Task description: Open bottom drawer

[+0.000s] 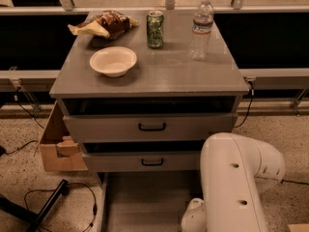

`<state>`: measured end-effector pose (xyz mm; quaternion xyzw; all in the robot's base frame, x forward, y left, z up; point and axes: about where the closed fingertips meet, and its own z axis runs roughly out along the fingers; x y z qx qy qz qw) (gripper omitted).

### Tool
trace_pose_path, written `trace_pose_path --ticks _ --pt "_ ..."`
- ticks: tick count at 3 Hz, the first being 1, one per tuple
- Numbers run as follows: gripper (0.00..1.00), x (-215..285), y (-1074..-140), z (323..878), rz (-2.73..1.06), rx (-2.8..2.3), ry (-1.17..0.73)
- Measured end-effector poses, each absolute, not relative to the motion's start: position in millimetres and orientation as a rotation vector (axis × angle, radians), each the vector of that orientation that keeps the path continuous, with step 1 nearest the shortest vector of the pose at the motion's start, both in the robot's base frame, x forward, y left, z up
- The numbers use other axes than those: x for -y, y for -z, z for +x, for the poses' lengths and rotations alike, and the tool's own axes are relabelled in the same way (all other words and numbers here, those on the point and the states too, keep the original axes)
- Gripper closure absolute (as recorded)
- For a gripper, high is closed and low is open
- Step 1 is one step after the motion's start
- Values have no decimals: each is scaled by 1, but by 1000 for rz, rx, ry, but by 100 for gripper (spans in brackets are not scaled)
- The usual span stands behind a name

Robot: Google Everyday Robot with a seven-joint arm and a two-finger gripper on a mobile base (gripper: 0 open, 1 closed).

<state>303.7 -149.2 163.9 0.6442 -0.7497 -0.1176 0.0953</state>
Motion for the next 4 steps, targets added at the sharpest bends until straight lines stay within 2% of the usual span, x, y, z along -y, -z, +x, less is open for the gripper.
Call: trace_pose_path --ticks 1,3,4 --pt "86 149 -164 304 1909 2222 348" --pt "40 149 -164 305 1909 2222 349" --pt "9 150 -164 305 1909 2222 349"
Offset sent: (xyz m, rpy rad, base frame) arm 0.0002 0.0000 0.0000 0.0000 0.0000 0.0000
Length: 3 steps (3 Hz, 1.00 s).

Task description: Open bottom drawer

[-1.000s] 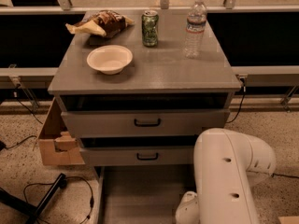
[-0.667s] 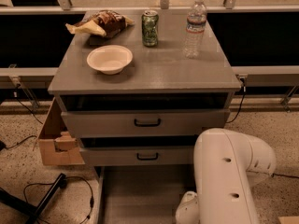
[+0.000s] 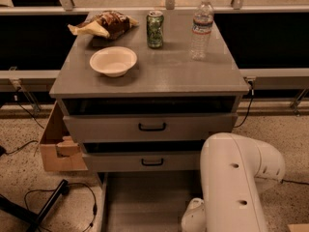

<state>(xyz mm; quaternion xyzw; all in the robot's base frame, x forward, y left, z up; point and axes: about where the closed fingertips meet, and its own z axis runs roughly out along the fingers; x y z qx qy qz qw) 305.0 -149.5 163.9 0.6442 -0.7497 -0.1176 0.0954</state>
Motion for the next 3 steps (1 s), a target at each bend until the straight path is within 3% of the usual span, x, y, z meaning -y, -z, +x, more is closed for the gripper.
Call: trace_pose_path --ticks 1,3 --pt "0 150 -164 305 1909 2222 349" --pt "0 150 -164 305 1909 2222 349"
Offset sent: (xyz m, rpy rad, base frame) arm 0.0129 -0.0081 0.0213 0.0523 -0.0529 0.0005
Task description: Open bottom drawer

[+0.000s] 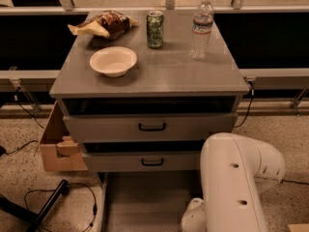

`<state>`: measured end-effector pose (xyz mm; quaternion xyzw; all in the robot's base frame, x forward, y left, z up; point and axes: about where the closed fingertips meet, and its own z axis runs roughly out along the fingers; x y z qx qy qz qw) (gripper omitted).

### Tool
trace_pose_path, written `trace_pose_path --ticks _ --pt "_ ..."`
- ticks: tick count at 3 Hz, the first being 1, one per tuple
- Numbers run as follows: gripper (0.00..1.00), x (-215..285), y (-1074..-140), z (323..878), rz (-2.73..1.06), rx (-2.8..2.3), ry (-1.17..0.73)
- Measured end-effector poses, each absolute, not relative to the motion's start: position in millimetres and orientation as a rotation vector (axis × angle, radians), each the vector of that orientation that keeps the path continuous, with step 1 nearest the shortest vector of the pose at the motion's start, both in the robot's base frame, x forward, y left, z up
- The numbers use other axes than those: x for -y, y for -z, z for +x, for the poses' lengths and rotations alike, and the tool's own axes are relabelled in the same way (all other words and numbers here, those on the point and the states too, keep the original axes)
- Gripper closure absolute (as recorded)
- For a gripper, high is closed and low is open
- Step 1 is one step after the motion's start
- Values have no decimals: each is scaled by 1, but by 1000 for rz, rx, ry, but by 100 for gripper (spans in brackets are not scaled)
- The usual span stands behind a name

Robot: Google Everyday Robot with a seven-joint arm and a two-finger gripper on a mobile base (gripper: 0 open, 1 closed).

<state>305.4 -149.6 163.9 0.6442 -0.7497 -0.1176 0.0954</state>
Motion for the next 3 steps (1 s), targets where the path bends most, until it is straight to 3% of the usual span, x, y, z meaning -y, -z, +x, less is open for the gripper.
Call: trace_pose_path --ticks 1,3 --pt "14 150 -164 306 1909 2222 349" --pt "61 150 -164 306 1909 2222 349"
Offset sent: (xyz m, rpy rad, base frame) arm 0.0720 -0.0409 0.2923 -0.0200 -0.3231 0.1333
